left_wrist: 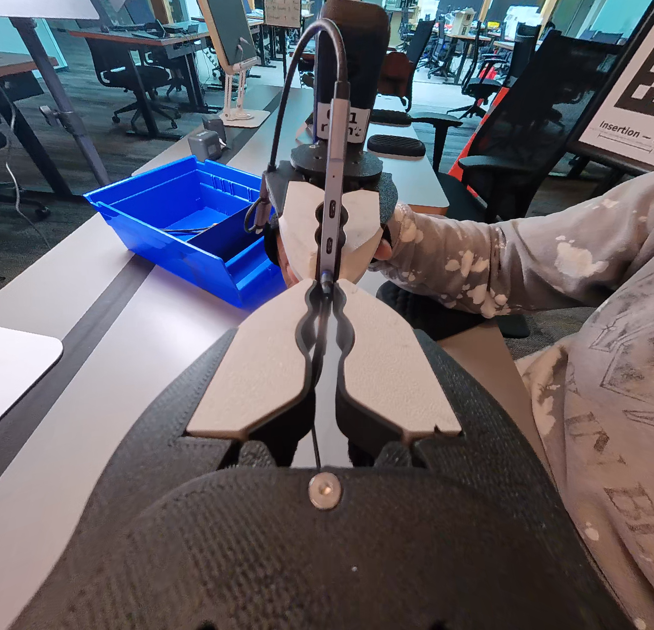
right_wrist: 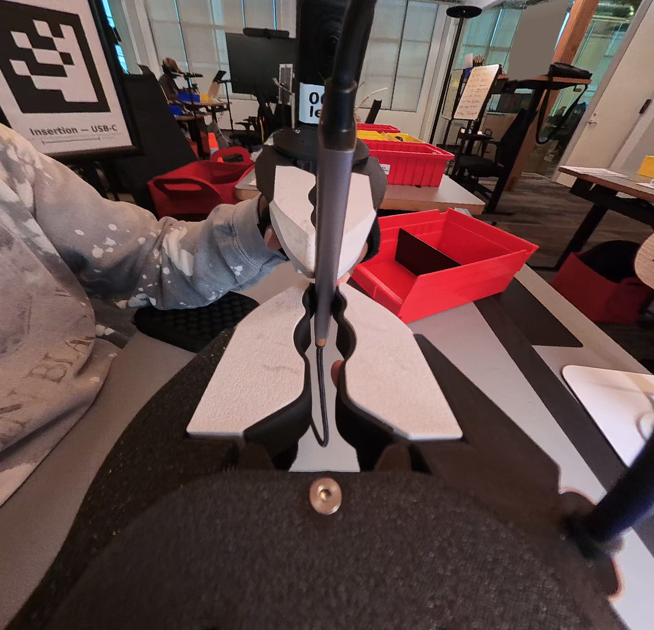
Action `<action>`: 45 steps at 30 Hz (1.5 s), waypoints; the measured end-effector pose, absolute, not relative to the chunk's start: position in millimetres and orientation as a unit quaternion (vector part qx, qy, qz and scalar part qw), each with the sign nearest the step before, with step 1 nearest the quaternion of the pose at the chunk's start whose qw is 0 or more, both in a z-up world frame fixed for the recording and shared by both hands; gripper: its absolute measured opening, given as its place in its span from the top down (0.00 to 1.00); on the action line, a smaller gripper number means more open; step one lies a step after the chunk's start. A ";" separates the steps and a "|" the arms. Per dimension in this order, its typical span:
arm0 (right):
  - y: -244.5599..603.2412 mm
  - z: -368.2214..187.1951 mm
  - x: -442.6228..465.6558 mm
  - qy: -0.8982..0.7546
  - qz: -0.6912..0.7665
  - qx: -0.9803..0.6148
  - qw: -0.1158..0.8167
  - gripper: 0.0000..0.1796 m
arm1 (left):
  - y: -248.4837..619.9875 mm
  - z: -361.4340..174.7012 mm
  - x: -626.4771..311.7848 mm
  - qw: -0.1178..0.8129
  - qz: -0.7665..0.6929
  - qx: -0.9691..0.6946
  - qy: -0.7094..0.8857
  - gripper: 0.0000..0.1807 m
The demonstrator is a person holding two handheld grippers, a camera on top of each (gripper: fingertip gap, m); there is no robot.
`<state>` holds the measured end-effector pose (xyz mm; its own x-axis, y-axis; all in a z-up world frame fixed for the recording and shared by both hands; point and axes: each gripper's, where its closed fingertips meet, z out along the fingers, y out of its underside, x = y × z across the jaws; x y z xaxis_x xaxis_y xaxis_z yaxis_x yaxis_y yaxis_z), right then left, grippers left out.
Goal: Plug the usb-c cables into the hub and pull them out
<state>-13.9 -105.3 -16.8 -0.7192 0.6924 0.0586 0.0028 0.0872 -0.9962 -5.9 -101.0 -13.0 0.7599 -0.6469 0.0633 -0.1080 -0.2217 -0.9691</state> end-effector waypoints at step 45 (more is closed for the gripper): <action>-15.1 60.1 54.8 -0.778 0.317 -0.302 0.451 0.95 | -122.2 19.1 -59.2 0.632 -0.102 -0.746 0.185 0.79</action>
